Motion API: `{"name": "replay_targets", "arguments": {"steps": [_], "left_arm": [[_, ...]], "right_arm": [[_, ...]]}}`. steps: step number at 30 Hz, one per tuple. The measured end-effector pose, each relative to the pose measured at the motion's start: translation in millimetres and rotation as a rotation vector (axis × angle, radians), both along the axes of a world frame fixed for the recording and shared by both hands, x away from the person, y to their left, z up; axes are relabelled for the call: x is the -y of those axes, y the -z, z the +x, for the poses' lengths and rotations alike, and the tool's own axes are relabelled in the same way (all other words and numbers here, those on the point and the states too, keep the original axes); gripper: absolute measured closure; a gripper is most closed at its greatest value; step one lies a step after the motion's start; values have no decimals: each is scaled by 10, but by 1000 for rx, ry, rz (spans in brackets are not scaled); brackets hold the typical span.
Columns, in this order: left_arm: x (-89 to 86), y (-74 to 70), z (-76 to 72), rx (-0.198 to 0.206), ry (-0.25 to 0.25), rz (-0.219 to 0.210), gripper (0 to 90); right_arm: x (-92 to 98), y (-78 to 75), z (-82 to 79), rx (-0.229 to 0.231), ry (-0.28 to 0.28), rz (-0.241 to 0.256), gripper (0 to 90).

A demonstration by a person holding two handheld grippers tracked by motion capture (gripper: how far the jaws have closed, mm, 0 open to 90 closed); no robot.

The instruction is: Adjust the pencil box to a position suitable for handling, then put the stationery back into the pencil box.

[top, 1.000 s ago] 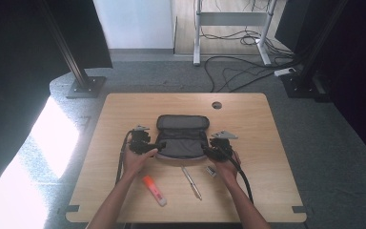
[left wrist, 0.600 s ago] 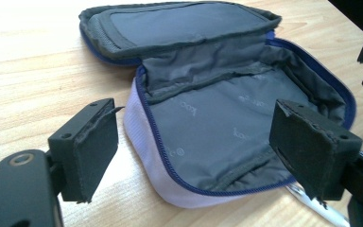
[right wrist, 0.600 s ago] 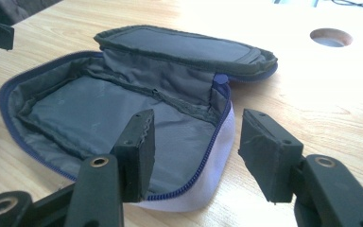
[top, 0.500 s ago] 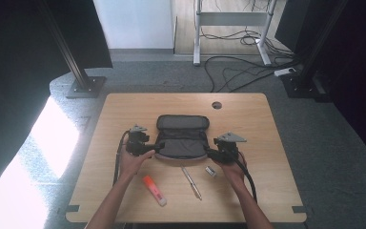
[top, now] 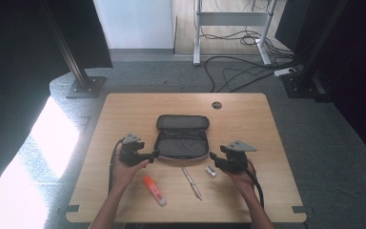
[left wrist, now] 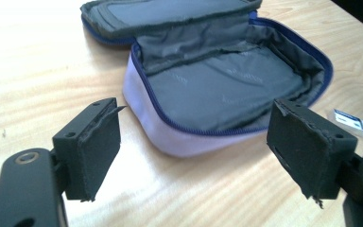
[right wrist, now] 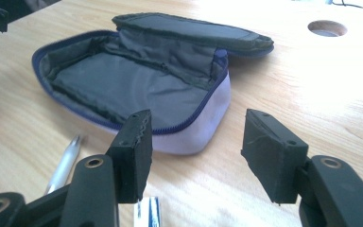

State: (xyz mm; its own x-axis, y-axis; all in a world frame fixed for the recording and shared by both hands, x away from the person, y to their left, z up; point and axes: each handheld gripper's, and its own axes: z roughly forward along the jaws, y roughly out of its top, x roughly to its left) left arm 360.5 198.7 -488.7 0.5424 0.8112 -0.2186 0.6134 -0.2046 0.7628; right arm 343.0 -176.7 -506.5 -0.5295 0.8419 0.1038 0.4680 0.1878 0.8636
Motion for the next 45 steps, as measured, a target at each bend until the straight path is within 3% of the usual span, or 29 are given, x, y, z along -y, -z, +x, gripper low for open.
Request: {"name": "replay_targets", "arguments": {"steps": [6, 9, 14, 19, 25, 33, 45], "left_arm": [[-103, 54, -136, 5, 5, -8, 203], [-130, 84, -200, 21, 10, 17, 209], [-200, 135, -312, 32, 18, 13, 228], [-290, 217, -384, 26, 40, 15, 235], [-416, 292, -429, 12, 44, -2, 244], [-547, 304, -483, 13, 17, -41, 249], [-514, 409, -481, -4, 24, 14, 249]], "right_arm": [[10, 21, -140, 4, -25, -27, 417], [0, 58, -206, 8, -32, -39, 413], [6, 102, -295, 3, -36, -35, 411], [64, 124, -359, 4, -31, 5, 405], [114, 207, -438, -7, -25, 14, 389], [121, 261, -486, -5, -30, -9, 389], [64, 281, -481, 1, -38, -66, 384]]}}
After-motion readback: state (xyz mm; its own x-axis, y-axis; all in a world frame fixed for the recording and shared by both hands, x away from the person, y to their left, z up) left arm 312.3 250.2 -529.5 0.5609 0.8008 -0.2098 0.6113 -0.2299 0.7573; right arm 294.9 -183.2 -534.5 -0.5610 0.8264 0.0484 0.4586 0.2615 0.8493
